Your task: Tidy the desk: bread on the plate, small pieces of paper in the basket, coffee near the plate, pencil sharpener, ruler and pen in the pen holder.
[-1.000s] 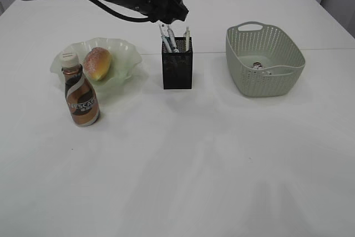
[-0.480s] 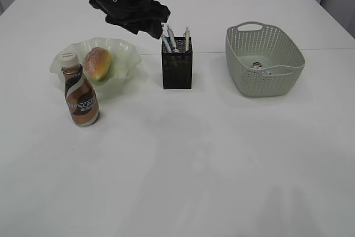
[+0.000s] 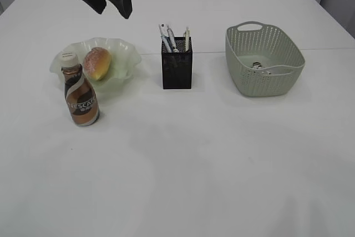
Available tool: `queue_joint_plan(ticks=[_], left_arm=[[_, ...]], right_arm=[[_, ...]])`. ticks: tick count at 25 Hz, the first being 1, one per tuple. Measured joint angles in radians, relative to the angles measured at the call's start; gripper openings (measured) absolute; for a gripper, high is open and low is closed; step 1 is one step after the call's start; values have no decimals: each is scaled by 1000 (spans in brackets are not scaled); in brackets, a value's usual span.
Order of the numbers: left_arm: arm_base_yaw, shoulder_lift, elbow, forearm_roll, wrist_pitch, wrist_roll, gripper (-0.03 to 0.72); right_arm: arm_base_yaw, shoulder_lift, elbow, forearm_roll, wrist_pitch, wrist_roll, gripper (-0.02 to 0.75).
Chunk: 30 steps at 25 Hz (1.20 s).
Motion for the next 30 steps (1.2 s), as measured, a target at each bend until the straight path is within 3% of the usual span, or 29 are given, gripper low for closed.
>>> queue_joint_plan(ticks=[6, 8, 10, 16, 20, 24, 30], left_arm=[[0, -101, -9, -18, 21, -2, 403], [0, -134, -9, -33, 23, -2, 403], [-6, -168, -9, -42, 24, -2, 403], [-23, -302, -9, -50, 34, -2, 403], [-23, -382, -10, -50, 38, -2, 403], [-23, -489, 44, -54, 38, -2, 403], [-23, -705, 288, -103, 40, -2, 403]], right_arm=[[0, -86, 0, 50, 161, -30, 328], [0, -124, 0, 119, 190, -56, 328], [0, -156, 0, 262, 217, -144, 328], [0, -175, 0, 842, 372, -460, 328], [0, -194, 0, 1096, 423, -673, 328], [0, -273, -30, 1135, 421, -742, 328], [0, -403, -53, 972, 477, -673, 328]])
